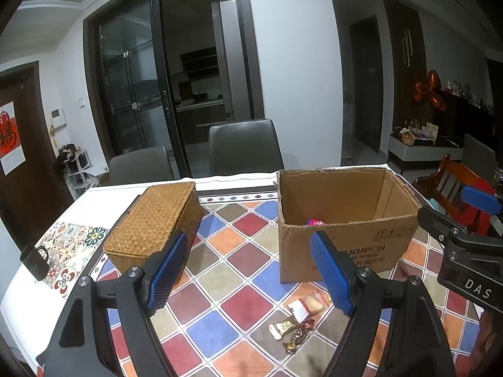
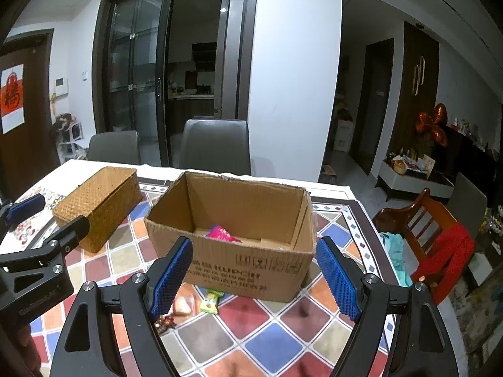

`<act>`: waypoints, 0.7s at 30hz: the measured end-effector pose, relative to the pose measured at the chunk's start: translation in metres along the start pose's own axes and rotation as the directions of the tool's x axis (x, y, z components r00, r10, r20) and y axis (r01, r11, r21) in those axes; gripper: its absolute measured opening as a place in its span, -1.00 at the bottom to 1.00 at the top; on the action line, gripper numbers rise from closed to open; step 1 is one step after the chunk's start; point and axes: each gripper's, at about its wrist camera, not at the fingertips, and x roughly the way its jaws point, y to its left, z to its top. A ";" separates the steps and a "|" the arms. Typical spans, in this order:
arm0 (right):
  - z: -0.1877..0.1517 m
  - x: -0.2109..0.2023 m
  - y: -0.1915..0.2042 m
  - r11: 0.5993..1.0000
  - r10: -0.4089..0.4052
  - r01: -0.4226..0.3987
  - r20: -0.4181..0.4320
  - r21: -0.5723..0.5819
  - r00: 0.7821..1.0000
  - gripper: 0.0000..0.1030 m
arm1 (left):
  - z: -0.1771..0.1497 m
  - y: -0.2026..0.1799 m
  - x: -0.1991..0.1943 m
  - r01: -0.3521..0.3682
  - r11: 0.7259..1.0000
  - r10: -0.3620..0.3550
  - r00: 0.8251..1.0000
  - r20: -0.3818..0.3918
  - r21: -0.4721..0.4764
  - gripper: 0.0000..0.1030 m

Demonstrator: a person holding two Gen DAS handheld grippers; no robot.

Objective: Organize snacks
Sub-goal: 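Move both open tools back toward the remaining snacks on the table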

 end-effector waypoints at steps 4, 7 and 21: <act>-0.006 0.000 0.001 1.000 0.004 -0.004 -0.008 -0.011 1.000 0.59 | -0.009 -0.003 -0.002 -0.001 1.000 0.001 1.000 -0.005 0.001 0.56; -0.010 0.001 0.000 1.000 0.005 -0.005 -0.015 -0.019 1.000 0.58 | -0.017 -0.004 -0.003 0.003 1.000 -0.003 1.000 -0.002 0.005 0.56; -0.038 0.019 0.008 0.999 0.036 -0.038 -0.071 -0.033 0.997 0.58 | -0.052 -0.006 0.005 0.014 1.000 -0.014 1.000 -0.015 -0.015 0.51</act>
